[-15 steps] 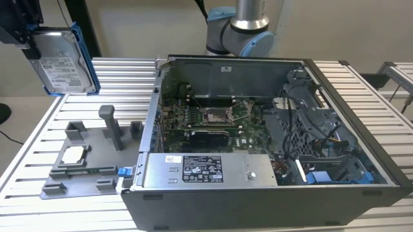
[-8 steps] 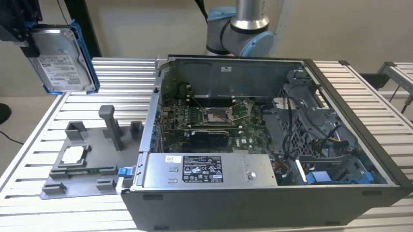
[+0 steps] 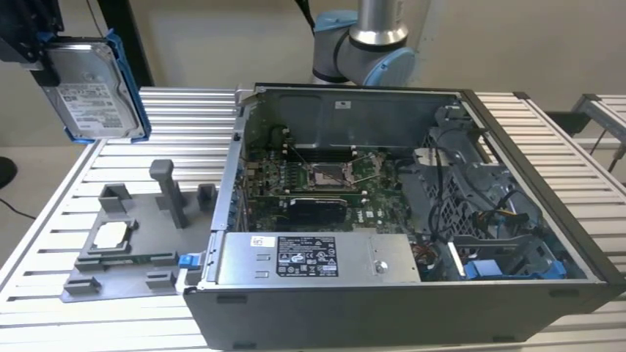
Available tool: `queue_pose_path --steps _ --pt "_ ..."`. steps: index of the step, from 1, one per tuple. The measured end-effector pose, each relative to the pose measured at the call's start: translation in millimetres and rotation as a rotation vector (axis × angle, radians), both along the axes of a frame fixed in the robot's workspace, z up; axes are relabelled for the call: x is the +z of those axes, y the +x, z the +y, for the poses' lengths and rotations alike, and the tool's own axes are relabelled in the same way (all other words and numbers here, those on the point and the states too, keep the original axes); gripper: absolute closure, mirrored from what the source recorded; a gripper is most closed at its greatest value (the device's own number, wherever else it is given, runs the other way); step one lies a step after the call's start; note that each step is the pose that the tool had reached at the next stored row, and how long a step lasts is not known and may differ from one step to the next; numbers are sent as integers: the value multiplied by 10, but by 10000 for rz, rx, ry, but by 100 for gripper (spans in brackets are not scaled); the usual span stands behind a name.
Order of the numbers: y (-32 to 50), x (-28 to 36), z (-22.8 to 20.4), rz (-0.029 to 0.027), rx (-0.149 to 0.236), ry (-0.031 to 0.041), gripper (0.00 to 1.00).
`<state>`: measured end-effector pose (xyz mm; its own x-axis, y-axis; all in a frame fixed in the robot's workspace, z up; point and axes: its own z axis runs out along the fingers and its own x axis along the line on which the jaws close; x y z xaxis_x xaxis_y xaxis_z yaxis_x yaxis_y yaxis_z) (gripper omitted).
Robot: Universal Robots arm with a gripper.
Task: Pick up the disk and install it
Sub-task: 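Pick up the disk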
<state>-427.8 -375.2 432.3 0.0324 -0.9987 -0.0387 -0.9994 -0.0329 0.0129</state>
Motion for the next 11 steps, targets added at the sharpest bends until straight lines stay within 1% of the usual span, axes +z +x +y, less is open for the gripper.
queue_pose_path --steps 4,11 --pt "0 17 0 1 -1 -1 100" --pt "0 87 0 0 0 0 100"
